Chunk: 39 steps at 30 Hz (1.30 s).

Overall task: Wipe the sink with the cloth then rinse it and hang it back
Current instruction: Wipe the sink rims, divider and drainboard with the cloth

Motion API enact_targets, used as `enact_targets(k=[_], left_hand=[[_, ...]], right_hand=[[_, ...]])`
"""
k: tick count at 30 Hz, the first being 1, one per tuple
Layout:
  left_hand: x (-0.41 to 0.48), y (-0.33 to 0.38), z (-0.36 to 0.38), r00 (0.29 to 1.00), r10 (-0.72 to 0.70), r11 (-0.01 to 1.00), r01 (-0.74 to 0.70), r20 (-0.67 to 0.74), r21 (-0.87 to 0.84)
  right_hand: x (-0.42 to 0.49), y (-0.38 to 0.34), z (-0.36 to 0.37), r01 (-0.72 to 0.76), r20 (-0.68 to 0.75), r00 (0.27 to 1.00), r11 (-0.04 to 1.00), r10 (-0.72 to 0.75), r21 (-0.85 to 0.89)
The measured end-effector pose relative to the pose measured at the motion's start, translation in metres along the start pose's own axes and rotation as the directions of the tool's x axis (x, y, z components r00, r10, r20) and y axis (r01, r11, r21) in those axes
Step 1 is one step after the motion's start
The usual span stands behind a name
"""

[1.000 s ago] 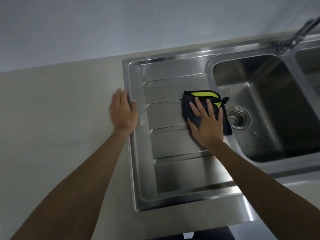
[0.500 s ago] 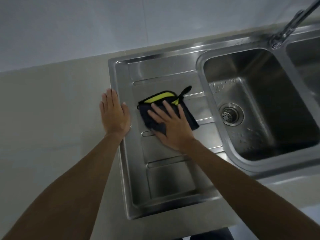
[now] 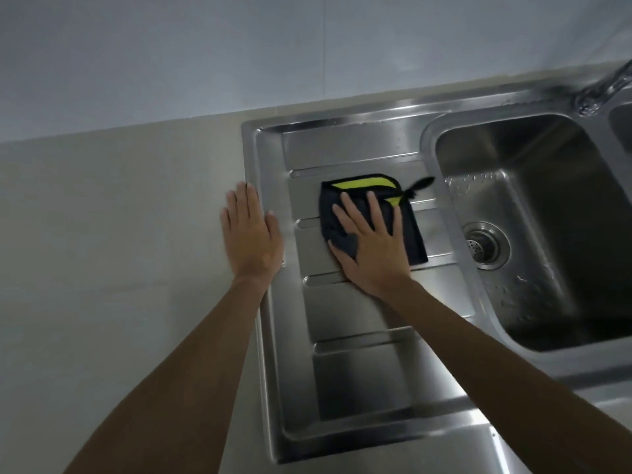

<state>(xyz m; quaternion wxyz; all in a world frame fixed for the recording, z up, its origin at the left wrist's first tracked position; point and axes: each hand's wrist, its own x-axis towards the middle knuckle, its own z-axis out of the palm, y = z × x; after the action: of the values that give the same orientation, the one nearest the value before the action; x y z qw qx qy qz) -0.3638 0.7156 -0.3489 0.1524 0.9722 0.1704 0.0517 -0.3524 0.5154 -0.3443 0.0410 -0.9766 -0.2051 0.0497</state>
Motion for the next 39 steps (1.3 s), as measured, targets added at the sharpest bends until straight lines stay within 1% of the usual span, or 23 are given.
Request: enact_targets(k=[2, 3, 4, 5, 7, 10, 12, 13, 14, 16, 19, 21, 22, 24, 26, 27, 29, 31, 32, 34, 36, 37, 39], left_hand=[[-0.001, 0.000, 0.001, 1.000, 0.000, 1.000, 0.000, 0.007, -0.012], [-0.001, 0.000, 0.001, 1.000, 0.003, 1.000, -0.003, 0.007, -0.015], [-0.001, 0.000, 0.000, 1.000, 0.003, 1.000, -0.003, 0.002, -0.013], [0.000, -0.001, 0.001, 1.000, 0.001, 1.000, -0.001, -0.003, -0.005], [0.001, -0.001, 0.001, 1.000, -0.001, 1.000, 0.001, -0.008, 0.010], [0.000, -0.001, 0.002, 1.000, 0.006, 1.000, -0.005, -0.021, 0.013], [0.000, 0.000, 0.002, 1.000, -0.001, 1.000, 0.001, -0.023, 0.012], [0.000, 0.000, 0.002, 1.000, -0.002, 1.000, 0.002, -0.027, 0.015], [0.001, 0.001, 0.002, 1.000, -0.002, 1.000, 0.003, -0.031, 0.020], [0.000, 0.000, 0.002, 1.000, -0.005, 1.000, 0.005, -0.023, 0.025], [0.000, 0.000, 0.003, 1.000, -0.003, 1.000, 0.004, -0.012, 0.024], [0.001, -0.001, 0.003, 0.999, -0.002, 1.000, 0.003, -0.032, 0.027], [0.001, 0.000, 0.003, 0.999, -0.004, 1.000, 0.005, -0.042, 0.029], [0.001, -0.001, 0.004, 0.999, -0.001, 0.999, 0.003, -0.047, 0.042], [0.002, -0.001, 0.004, 0.999, 0.003, 0.999, -0.001, -0.042, 0.042], [0.002, -0.001, 0.005, 0.999, 0.002, 0.999, 0.000, -0.043, 0.038], [0.001, -0.001, 0.005, 0.999, -0.002, 1.000, 0.003, -0.042, 0.031], [0.001, 0.000, 0.005, 0.999, 0.002, 1.000, -0.001, -0.047, 0.028], [0.001, 0.000, 0.004, 0.999, 0.000, 1.000, 0.001, -0.046, 0.027], [0.001, 0.001, 0.004, 0.999, -0.003, 1.000, 0.004, -0.049, 0.022], [0.001, 0.002, 0.004, 0.999, -0.003, 1.000, 0.005, -0.051, 0.024], [0.001, 0.001, 0.004, 0.999, -0.008, 1.000, 0.010, -0.053, 0.029], [0.002, 0.001, 0.004, 0.999, -0.010, 0.999, 0.012, -0.048, 0.038]], right_hand=[[0.034, -0.002, -0.005, 0.170, 0.041, 0.984, 0.985, -0.171, 0.024], [0.050, 0.003, -0.007, 0.209, 0.050, 0.976, 0.978, -0.210, 0.019], [0.065, 0.011, -0.009, 0.202, 0.042, 0.978, 0.979, -0.202, 0.004], [0.078, 0.023, -0.011, 0.147, 0.017, 0.989, 0.989, -0.147, -0.006], [0.089, 0.053, -0.011, -0.071, -0.037, 0.997, 0.997, 0.071, 0.022], [0.069, 0.075, -0.012, -0.389, -0.044, 0.917, 0.912, 0.398, 0.132], [0.048, 0.056, -0.008, -0.457, -0.060, 0.884, 0.884, 0.464, 0.100], [0.042, 0.040, -0.006, -0.428, -0.072, 0.900, 0.902, 0.431, 0.058], [0.040, 0.024, -0.004, -0.354, -0.067, 0.933, 0.935, 0.355, 0.020], [0.055, -0.003, -0.001, -0.144, -0.037, 0.989, 0.989, 0.144, -0.013], [0.097, -0.028, -0.006, 0.122, 0.009, 0.992, 0.992, -0.122, -0.020], [0.122, -0.028, -0.009, 0.201, 0.048, 0.978, 0.979, -0.201, -0.001], [0.129, -0.019, -0.011, 0.189, 0.039, 0.981, 0.982, -0.189, 0.006], [0.134, 0.010, -0.015, 0.054, -0.021, 0.998, 0.998, -0.054, 0.025], [0.130, 0.048, -0.015, -0.131, -0.074, 0.988, 0.990, 0.134, 0.041], [0.124, 0.066, -0.015, -0.237, -0.074, 0.968, 0.970, 0.241, 0.056], [0.115, 0.087, -0.018, -0.444, -0.037, 0.891, 0.885, 0.453, 0.139], [0.116, 0.084, -0.019, -0.557, 0.000, 0.823, 0.808, 0.567, 0.191], [0.119, 0.076, -0.019, -0.571, 0.001, 0.816, 0.805, 0.578, 0.164], [0.129, 0.051, -0.017, -0.528, -0.015, 0.848, 0.846, 0.530, 0.079], [0.139, 0.019, -0.013, -0.405, -0.048, 0.912, 0.914, 0.406, 0.035], [0.144, -0.001, -0.011, -0.307, -0.055, 0.950, 0.951, 0.308, 0.036], [0.152, -0.040, -0.008, -0.031, -0.034, 0.999, 0.999, 0.032, 0.032]])
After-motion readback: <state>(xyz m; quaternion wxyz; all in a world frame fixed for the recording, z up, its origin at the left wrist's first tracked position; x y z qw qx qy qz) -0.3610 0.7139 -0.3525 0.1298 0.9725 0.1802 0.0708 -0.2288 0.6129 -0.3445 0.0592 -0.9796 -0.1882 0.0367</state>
